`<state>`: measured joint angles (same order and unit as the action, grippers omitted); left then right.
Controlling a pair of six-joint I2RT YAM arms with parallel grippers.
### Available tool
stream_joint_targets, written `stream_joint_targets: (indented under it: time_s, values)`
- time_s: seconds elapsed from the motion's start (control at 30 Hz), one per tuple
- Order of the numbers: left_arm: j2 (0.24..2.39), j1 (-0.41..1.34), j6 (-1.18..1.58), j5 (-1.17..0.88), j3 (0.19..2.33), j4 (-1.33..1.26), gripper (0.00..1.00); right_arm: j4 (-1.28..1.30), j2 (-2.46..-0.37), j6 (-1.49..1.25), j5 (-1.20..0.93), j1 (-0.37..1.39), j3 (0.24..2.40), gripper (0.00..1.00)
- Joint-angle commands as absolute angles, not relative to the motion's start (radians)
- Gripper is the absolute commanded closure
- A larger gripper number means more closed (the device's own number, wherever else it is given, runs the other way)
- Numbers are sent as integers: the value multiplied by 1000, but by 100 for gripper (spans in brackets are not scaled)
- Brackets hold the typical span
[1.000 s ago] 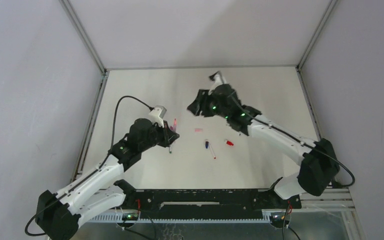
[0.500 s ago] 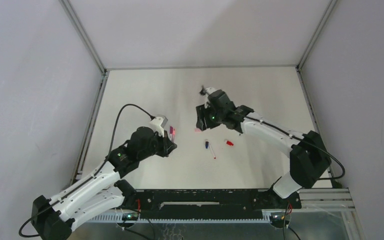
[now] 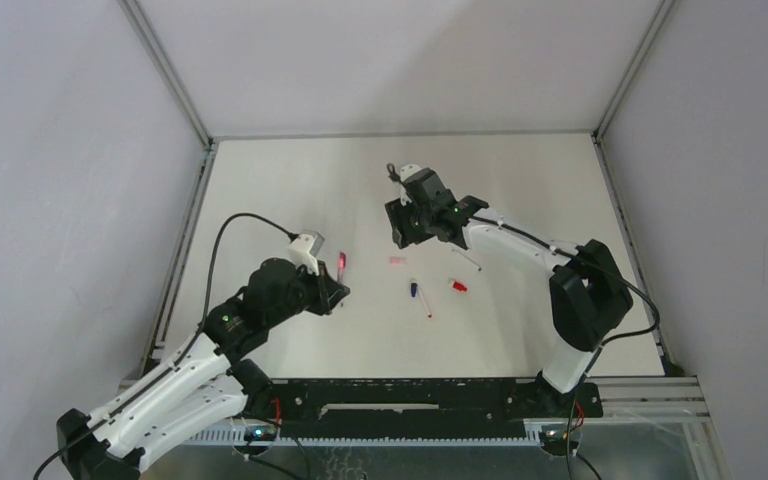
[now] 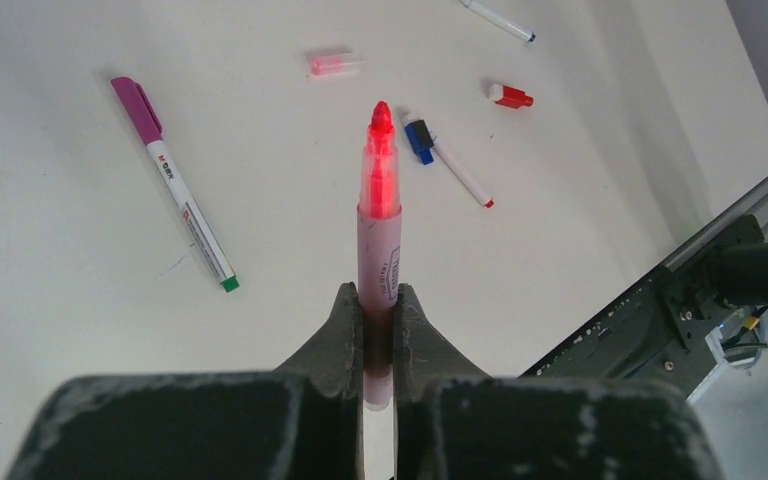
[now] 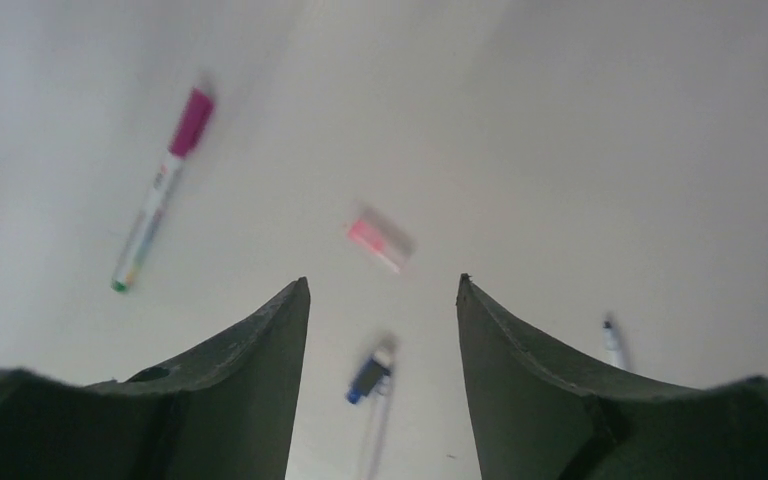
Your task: Insert the pens into the pen caps
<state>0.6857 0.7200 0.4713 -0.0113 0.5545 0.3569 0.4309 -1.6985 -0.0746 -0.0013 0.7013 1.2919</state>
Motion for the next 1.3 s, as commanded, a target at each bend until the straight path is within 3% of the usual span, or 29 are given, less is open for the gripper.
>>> stream_joint_targets:
  time_s: [0.0,0.13,0.23,0.4,0.73,1.27]
  values:
    - [645,727,503,-26,539,334,100,421,-1697,-495,35,699,1386,36]
    - [626,726,501,-13,560,337,100,458,-1702,-902,138,729,1437,34]
    - [649,726,485,-3,618,387,100,718,-1752,-1297,333,770,1572,34]
    - [624,726,493,79,672,467,100,1029,-1884,-1659,232,741,1772,35]
    - [476,727,543,122,674,596,100,1097,-2007,-1828,91,708,1799,37]
    - [491,726,518,84,680,617,100,991,-2092,-1920,-48,698,1631,46]
